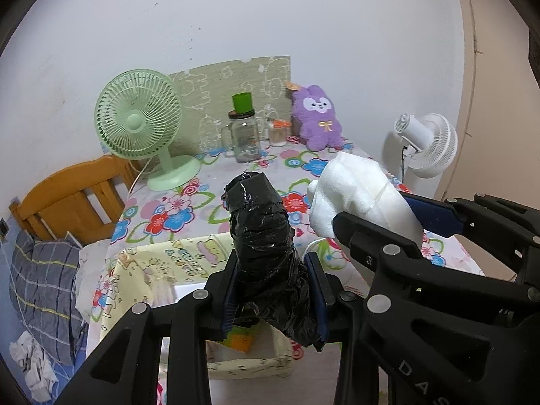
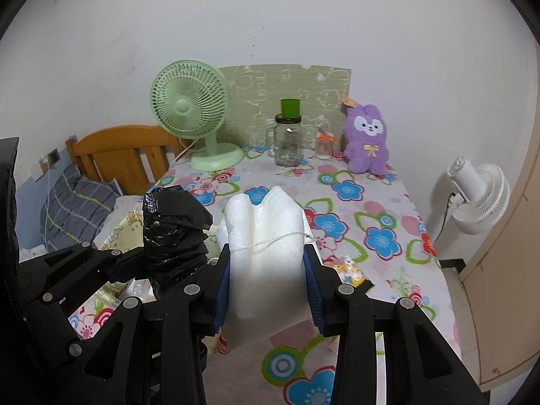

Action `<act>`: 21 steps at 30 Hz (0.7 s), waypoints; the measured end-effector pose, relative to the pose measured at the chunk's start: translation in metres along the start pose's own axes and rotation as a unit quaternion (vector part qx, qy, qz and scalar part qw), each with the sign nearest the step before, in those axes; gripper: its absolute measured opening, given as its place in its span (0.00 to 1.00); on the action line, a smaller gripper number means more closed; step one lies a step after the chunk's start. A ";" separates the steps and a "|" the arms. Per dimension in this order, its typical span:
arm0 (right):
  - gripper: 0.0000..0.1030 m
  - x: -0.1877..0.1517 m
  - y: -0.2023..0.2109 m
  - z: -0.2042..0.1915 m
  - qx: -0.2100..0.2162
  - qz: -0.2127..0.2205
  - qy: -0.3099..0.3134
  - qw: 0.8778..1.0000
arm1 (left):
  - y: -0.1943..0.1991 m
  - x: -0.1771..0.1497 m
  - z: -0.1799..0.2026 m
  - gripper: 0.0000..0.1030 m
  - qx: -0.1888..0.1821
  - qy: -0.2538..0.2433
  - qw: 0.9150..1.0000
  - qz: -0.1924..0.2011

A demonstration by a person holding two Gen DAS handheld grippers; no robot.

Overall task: Organize soft objects
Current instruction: 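Carry the black bundle and white cloth with both tools over the storage box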

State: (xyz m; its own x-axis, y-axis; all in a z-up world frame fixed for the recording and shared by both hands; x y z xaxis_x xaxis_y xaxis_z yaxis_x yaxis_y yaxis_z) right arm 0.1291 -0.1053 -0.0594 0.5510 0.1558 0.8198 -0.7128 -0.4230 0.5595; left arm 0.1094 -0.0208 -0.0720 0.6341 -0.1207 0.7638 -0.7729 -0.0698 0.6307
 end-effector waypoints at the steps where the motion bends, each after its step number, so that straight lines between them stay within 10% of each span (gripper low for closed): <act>1: 0.41 0.001 -0.002 -0.002 0.002 -0.001 0.001 1.000 | -0.001 0.000 -0.002 0.36 0.002 0.001 1.000 -0.001; 21: 0.41 0.014 -0.059 -0.049 0.055 -0.034 0.021 0.998 | -0.032 -0.011 -0.061 0.36 0.035 0.031 0.998 -0.037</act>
Point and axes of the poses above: each gripper's, at about its wrist camera, not at the fingertips, and y roughly against the way its jaws point, z to its right, x to its top, the point moved 5 cm from there along -y, roughly the way its jaws point, and after that the axes turned 5 degrees about x, right-handed, at the moved point
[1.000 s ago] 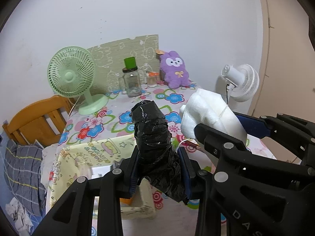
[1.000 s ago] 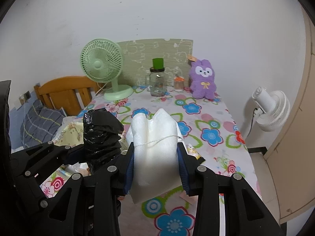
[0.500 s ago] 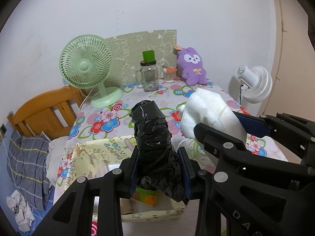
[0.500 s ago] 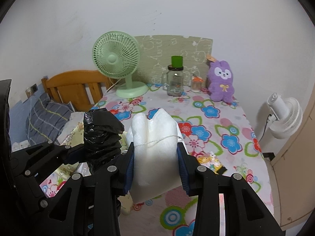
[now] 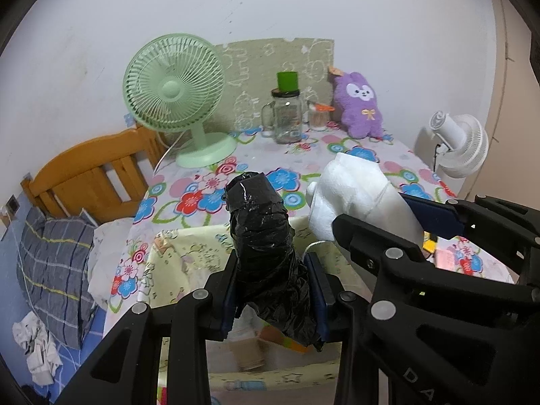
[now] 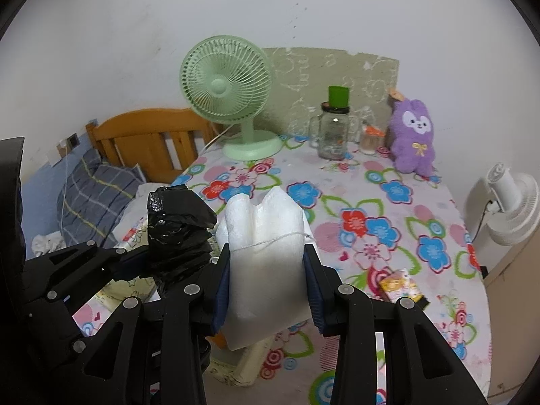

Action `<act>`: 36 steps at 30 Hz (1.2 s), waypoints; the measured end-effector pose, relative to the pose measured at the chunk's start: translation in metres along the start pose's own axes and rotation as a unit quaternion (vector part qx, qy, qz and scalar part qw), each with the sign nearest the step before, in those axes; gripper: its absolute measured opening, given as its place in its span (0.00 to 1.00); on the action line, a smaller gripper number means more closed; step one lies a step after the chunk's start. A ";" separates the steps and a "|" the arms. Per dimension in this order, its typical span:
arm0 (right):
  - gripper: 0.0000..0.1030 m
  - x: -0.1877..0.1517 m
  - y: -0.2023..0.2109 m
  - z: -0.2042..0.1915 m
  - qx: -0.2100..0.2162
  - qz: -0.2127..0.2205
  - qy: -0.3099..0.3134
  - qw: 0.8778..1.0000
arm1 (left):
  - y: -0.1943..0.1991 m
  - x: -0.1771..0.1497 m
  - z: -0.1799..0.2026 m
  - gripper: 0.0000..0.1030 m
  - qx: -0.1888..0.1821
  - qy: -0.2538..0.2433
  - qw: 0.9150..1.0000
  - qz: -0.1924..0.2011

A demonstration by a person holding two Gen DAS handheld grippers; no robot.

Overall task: Organize soft objects
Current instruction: 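Carry the black bundle and white cloth with both tools over the storage box, then open left tool dropping the black bundle while right tool releases the white cloth into the box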

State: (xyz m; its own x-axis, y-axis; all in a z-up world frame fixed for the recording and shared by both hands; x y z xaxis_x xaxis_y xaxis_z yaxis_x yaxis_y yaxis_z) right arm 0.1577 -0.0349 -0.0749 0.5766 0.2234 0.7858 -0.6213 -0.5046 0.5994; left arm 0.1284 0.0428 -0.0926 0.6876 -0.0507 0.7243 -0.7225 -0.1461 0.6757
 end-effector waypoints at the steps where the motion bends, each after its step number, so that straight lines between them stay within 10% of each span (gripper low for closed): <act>1: 0.41 0.000 -0.003 -0.002 0.002 -0.002 0.001 1.000 | -0.002 -0.001 -0.003 0.36 0.002 0.001 1.000 -0.002; 24: 0.41 -0.008 -0.067 -0.041 0.046 -0.051 0.015 0.997 | -0.046 -0.034 -0.052 0.40 0.035 0.018 0.996 -0.074; 36: 0.54 -0.013 -0.091 -0.057 0.070 -0.072 0.014 0.995 | -0.048 -0.039 -0.065 0.70 0.024 0.036 0.996 -0.072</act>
Point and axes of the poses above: each gripper's, at about its wrist camera, not at the fingertips, and y roughly against the way its jaws point, z to its right, x to its top, the point moved 5 cm from there along -y, roughly the way its jaws point, and after that the axes turned 5 degrees about x, right-handed, at the moved point
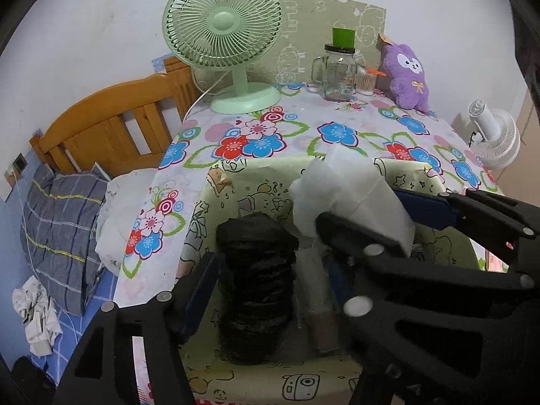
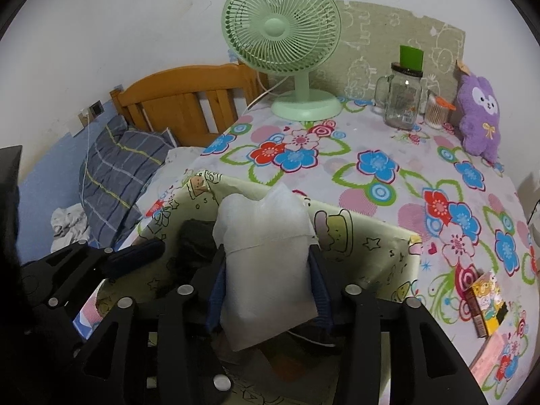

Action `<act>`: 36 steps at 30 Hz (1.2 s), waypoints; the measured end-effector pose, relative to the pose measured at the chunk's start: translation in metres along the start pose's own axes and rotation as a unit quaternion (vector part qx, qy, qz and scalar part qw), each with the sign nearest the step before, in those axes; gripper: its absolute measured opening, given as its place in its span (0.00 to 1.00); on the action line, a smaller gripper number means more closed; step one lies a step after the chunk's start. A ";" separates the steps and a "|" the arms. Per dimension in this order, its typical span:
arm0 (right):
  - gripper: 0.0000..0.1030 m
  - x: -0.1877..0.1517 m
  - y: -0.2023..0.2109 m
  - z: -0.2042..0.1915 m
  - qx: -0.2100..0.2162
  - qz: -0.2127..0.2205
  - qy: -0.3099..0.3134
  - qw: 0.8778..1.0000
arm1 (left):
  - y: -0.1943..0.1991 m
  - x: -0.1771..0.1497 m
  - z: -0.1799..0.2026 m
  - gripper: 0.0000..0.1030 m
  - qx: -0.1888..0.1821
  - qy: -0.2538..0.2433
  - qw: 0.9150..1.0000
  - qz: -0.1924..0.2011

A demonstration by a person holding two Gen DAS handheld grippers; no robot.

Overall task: Organize soft objects
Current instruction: 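Open left tool dropping the black bundle while right tool releases the white cloth into the box, then withdraw both tools from the storage box toward the yellow snack box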

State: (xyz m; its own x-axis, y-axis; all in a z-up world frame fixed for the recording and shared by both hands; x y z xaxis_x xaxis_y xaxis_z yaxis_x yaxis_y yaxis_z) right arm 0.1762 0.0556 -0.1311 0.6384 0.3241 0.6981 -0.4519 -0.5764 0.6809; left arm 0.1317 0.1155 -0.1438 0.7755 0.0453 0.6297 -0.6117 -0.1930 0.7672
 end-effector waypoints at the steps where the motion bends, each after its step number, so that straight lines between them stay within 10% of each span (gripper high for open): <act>1: 0.55 0.000 -0.001 0.001 0.000 -0.001 -0.001 1.000 | 0.000 0.000 0.001 0.71 -0.001 -0.001 1.000 0.001; 17: 0.84 -0.002 0.025 0.015 -0.021 0.022 -0.009 1.000 | 0.019 0.004 0.019 0.84 -0.001 -0.015 1.000 0.025; 36: 0.85 -0.008 0.085 0.035 -0.045 0.064 -0.019 0.997 | 0.062 0.013 0.057 0.88 -0.008 -0.029 0.997 0.066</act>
Point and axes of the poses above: each gripper's, at about its wrist camera, not at the fingertips, and y roughly against the way its jaws point, z to its right, x to its top, the point moved 5 cm from there along -y, roughly the way its jaws point, and after that the axes turned 5 degrees about x, right-handed, at the moved point
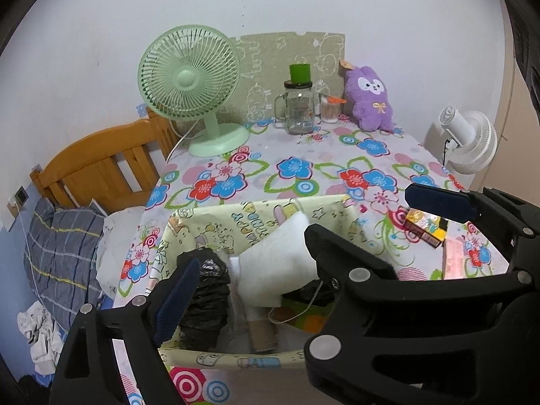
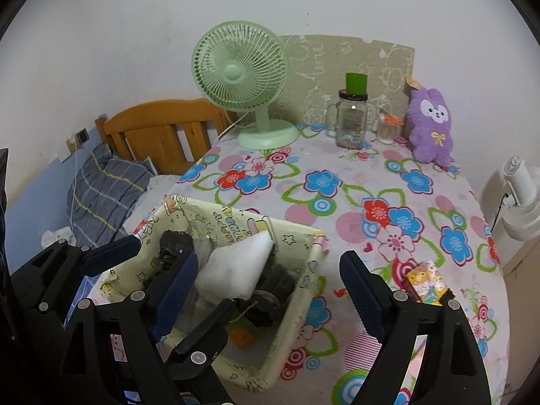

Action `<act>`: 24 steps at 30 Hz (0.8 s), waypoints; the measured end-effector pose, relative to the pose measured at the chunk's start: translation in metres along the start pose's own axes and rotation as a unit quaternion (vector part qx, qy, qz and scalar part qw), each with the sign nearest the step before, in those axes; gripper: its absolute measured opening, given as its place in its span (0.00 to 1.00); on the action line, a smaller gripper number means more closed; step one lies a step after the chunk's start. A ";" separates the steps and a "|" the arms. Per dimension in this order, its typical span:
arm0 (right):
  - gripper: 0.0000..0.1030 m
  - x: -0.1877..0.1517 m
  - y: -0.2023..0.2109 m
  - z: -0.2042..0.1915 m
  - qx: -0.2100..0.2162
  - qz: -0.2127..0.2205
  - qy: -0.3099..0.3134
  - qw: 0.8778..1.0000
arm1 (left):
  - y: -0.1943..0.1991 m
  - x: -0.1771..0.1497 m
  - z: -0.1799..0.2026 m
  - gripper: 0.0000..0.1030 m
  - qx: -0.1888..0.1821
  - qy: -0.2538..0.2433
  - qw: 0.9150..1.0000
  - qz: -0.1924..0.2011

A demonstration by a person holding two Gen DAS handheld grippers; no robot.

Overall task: Organize soft objects
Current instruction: 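Withdraw both tools from the storage box toward the yellow snack box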

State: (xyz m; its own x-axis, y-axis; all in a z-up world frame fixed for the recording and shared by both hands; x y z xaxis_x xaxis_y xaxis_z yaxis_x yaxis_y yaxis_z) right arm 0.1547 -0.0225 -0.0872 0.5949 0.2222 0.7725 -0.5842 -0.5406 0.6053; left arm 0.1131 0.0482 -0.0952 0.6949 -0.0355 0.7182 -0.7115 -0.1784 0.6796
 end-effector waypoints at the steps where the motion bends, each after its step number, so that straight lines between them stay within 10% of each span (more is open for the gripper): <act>1: 0.85 0.000 0.002 0.001 -0.001 0.002 -0.001 1.000 | 0.002 0.001 0.002 0.88 -0.002 0.000 1.000 0.002; 24: 0.86 -0.006 0.067 0.042 -0.058 0.044 -0.015 0.997 | 0.039 0.013 0.054 0.93 -0.024 -0.018 0.999 0.044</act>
State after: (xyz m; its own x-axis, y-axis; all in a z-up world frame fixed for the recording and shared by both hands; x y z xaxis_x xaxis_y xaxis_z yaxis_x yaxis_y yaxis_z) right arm 0.1350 -0.0941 -0.0591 0.5543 0.1530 0.8181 -0.6931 -0.4595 0.5555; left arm 0.1001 -0.0123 -0.0670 0.6322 -0.0850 0.7701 -0.7735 -0.1263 0.6211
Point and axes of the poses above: each gripper's, at about its wrist camera, not at the fingertips, and y roughly against the way its jaws point, z to its right, x to its top, the point moved 5 cm from there along -y, roughly the way its jaws point, and after that the axes turned 5 degrees about x, right-handed, at the moved point
